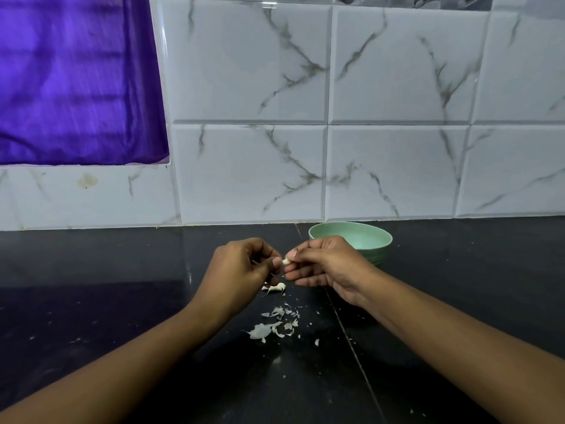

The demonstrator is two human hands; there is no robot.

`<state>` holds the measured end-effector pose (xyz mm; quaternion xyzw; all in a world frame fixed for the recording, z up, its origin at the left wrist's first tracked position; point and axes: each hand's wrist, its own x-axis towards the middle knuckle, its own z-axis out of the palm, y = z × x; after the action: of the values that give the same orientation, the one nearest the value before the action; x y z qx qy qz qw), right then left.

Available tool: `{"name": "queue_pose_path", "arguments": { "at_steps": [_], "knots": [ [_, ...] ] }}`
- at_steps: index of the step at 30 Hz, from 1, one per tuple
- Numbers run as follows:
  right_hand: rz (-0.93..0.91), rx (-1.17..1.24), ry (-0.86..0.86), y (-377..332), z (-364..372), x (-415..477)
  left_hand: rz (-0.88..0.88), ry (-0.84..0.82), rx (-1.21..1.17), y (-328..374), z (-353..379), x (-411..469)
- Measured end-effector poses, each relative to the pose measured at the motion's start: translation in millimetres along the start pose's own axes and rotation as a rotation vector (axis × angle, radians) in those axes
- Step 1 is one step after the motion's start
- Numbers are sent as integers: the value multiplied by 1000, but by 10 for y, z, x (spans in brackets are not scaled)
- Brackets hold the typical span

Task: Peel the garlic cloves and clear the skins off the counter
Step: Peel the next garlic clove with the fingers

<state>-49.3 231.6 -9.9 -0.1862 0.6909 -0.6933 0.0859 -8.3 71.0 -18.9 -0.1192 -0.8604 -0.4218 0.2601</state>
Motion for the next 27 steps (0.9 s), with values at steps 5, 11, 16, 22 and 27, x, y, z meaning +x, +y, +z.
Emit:
{"name": "queue_pose_path", "arguments": {
  "at_steps": [5, 11, 16, 22, 27],
  "knots": [
    [5, 8, 4, 10, -17, 4, 49, 20, 54, 5, 15, -3],
    [-130, -175, 13, 39, 5, 28, -70, -47, -143, -77, 6, 31],
    [-126, -106, -30, 40, -13, 34, -146, -42, -253, -84, -2, 52],
    [-158, -73, -33, 38, -27, 29, -144, -69, -302, -86, 19, 49],
    [-218, -102, -35, 49, -44, 53, -89, -56, -259, -104, 13, 51]
  ]
}}
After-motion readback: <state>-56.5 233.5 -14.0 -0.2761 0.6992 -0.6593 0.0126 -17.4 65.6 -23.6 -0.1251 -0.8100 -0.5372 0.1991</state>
